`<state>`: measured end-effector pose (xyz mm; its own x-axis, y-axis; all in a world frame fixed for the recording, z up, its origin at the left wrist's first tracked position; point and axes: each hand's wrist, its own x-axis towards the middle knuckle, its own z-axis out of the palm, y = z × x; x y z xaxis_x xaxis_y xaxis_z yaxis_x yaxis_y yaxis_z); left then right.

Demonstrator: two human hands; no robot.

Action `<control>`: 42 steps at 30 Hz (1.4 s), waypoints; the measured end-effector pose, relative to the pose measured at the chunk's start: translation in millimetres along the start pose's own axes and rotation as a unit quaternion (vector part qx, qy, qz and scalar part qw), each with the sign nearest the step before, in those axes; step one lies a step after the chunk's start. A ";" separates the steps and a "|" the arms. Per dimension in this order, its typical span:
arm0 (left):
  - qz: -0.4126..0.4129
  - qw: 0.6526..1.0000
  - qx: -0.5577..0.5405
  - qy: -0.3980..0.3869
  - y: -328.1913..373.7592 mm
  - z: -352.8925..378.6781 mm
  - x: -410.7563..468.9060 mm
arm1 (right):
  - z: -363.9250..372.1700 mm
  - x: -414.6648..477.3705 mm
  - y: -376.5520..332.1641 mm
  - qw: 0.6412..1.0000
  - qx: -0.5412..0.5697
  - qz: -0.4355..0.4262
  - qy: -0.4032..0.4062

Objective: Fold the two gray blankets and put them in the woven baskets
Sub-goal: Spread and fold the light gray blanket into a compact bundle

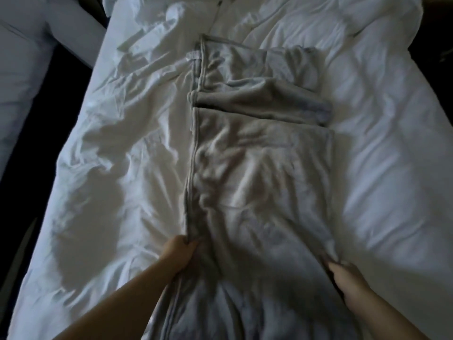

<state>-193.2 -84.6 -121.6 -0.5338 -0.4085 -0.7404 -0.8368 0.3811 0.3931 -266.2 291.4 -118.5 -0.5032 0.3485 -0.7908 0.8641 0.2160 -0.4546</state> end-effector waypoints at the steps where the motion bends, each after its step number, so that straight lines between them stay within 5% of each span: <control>1: 0.019 0.999 0.022 0.040 12.1 -7.3 -2.2 | -3.4 -1.6 -16.1 0.999 -0.003 -0.043 0.034; 4: 0.038 0.986 0.028 0.159 60.7 -45.3 -3.3 | -13.3 -7.0 -81.8 0.985 -0.009 -0.142 0.097; 7: 0.042 0.966 -0.093 0.236 114.3 -92.1 13.5 | -17.9 -0.9 -150.0 0.974 0.049 -0.192 0.107; 13: 0.041 0.965 -0.197 0.169 171.4 -145.3 84.0 | -6.8 44.8 -232.6 0.967 0.109 -0.228 0.038; 17: -0.025 0.989 -0.124 0.073 107.6 -83.6 76.8 | 8.5 76.5 -151.6 0.991 0.087 -0.072 -0.068; 20: -0.068 0.987 -0.143 0.013 29.6 -24.7 37.9 | 1.6 66.9 -45.3 0.996 0.064 0.025 -0.059; 26: 0.032 0.991 0.063 0.112 -50.6 22.9 -27.9 | -26.3 11.2 40.5 0.997 0.064 -0.001 -0.051; 32: -0.006 0.996 0.025 0.080 -65.9 22.9 -85.0 | -57.7 -56.9 83.4 0.987 0.041 0.092 -0.125; 36: -0.067 0.996 0.058 0.013 -108.2 34.1 -148.0 | -73.6 -112.4 125.9 0.991 -0.070 0.026 -0.108; 42: 0.019 0.983 -0.085 0.161 -63.6 -13.1 -156.1 | -94.5 -123.4 52.1 0.985 0.123 -0.094 -0.078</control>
<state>-58.2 -55.8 -23.9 -0.5530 -0.6488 -0.5227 -0.8089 0.2680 0.5233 -160.3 345.8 -5.9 -0.6626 0.1741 -0.7285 0.7429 0.0291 -0.6688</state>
